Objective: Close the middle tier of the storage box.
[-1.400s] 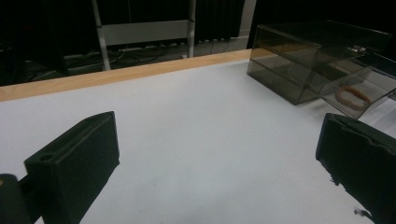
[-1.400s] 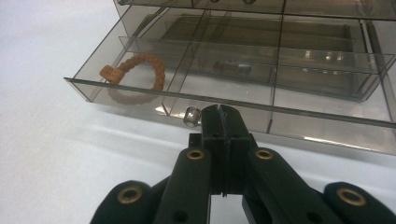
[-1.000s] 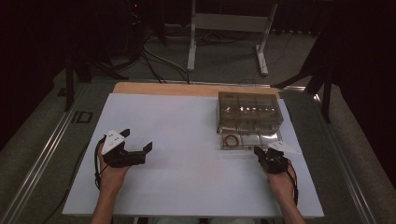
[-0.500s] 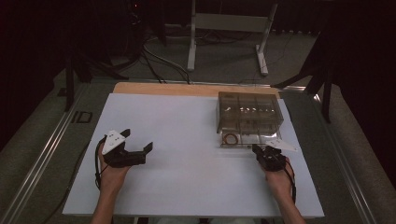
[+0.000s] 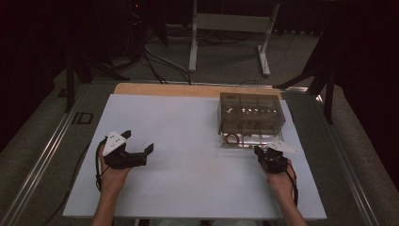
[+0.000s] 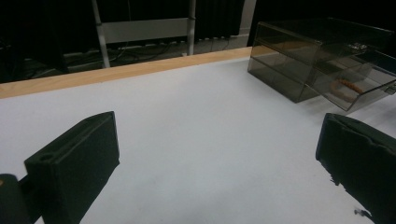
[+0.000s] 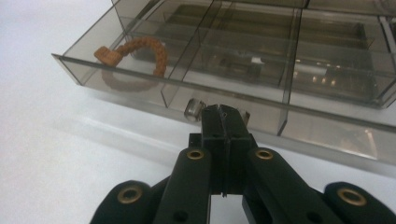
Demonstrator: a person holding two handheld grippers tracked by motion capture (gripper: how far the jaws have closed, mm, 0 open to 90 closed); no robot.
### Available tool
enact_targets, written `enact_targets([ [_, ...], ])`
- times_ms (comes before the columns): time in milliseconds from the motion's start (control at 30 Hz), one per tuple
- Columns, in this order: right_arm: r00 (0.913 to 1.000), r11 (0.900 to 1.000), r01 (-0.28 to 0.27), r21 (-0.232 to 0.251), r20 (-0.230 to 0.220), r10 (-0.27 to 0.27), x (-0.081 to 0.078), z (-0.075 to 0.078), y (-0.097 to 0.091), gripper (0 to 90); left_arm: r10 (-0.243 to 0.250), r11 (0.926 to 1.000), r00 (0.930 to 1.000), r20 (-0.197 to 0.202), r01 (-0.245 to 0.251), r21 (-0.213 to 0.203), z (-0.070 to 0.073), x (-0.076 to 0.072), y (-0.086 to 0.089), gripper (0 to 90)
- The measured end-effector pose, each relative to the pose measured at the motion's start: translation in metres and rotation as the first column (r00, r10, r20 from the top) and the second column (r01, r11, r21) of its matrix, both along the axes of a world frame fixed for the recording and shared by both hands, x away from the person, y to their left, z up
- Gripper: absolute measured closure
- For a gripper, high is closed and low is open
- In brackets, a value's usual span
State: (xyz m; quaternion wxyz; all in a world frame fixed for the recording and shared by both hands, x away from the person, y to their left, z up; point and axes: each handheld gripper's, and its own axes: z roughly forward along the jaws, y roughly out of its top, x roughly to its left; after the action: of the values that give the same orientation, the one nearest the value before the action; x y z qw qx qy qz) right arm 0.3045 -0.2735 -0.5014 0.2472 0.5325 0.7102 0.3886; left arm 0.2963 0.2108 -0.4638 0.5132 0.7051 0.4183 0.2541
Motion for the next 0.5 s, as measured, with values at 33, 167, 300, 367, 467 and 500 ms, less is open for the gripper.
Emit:
enact_targets([
  [33,1.0,1.0,0.0,-0.002,-0.003,0.0,-0.0005,-0.0008,0.0001,90.0,0.0,1.0,1.0,0.0,0.0,0.0,0.0,0.0,0.0,1.0],
  [167,1.0,0.9999,-0.005,-0.012,-0.007,0.005,-0.002,-0.0028,0.0012,90.0,0.0,1.0,1.0,0.0,0.0,0.0,0.0,0.0,0.0003,1.0],
  [300,0.9999,0.9997,-0.008,-0.023,-0.01,0.007,-0.0039,-0.0056,0.0032,90.0,0.001,1.0,1.0,0.001,-0.001,-0.002,0.0003,-0.0003,0.0008,1.0],
  [367,0.9999,0.9995,-0.009,-0.029,-0.01,0.008,-0.0041,-0.0061,0.0038,90.0,0.002,1.0,1.0,0.002,-0.002,-0.005,0.0002,-0.0001,0.0009,1.0],
  [467,0.9999,0.9994,-0.005,-0.034,-0.015,0.005,-0.0038,-0.0072,0.0047,90.0,0.002,1.0,1.0,0.003,-0.002,-0.007,0.0002,-0.0002,0.0014,1.0],
  [500,0.9998,0.9992,-0.001,-0.041,-0.018,0.0,-0.0033,-0.0079,0.0051,90.0,0.003,1.0,1.0,0.005,-0.003,-0.007,0.0003,-0.0002,0.0017,1.0],
])
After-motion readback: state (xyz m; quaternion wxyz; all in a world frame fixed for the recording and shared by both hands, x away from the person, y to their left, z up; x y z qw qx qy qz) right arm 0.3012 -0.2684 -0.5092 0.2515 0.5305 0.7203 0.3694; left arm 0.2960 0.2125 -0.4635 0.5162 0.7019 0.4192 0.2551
